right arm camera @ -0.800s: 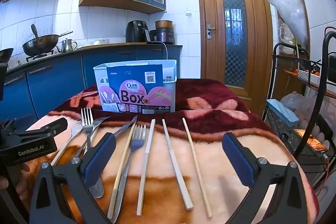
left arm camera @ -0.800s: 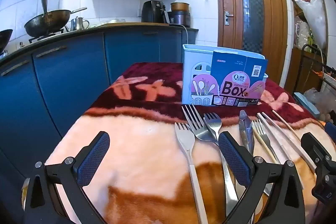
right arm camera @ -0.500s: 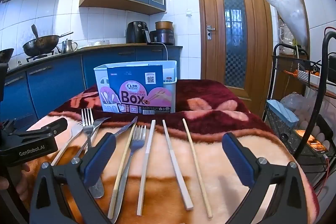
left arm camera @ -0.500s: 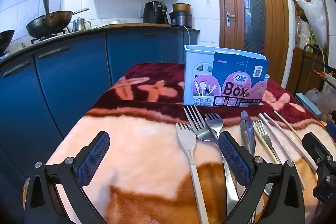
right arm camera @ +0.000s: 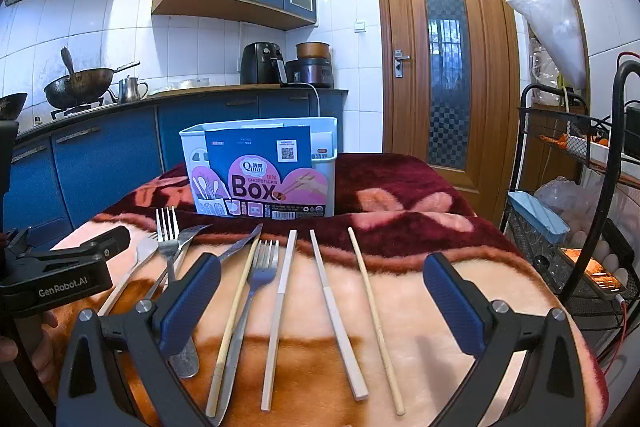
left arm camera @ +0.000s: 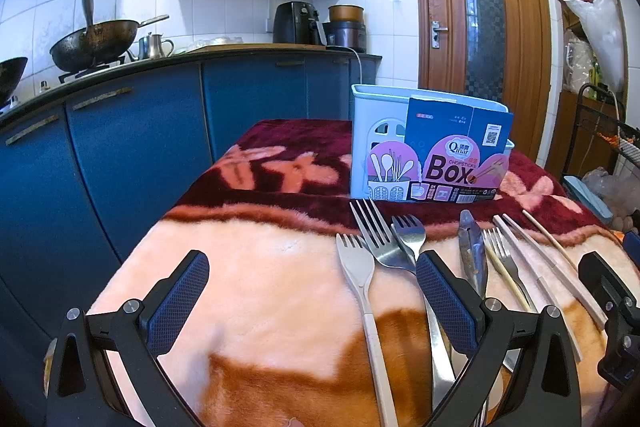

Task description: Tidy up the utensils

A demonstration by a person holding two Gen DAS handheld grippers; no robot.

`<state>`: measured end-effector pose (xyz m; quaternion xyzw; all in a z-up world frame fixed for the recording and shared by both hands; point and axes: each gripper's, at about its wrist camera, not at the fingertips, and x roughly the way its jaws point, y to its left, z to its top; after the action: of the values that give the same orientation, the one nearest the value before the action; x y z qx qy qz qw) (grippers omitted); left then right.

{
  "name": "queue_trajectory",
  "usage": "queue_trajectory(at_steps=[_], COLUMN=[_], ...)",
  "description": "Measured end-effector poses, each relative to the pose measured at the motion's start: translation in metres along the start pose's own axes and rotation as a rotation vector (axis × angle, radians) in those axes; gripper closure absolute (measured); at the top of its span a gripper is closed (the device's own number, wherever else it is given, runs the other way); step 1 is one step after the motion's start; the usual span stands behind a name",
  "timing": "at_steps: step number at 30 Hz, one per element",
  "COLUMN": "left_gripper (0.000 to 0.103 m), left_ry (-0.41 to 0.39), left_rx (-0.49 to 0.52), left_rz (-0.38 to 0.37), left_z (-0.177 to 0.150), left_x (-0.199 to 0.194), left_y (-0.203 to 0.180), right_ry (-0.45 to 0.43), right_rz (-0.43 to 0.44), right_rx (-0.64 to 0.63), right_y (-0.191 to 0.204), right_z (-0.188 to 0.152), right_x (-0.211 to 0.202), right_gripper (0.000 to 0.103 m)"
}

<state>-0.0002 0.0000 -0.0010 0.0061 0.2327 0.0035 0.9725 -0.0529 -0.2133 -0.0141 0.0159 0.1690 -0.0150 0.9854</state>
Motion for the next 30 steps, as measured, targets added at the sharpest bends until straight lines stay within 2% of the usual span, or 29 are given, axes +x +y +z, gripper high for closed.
queue_trajectory(at_steps=[30], left_gripper=[0.000], left_ry=[-0.001], left_rx=[0.002], left_rz=[0.001], left_z=[0.0006], left_x=[0.0004], left_y=[0.0001], right_ry=[-0.012], right_rz=[-0.003], right_rx=[-0.004], right_y=[0.0014], right_z=[0.0004], right_x=[-0.0027], right_gripper=[0.000])
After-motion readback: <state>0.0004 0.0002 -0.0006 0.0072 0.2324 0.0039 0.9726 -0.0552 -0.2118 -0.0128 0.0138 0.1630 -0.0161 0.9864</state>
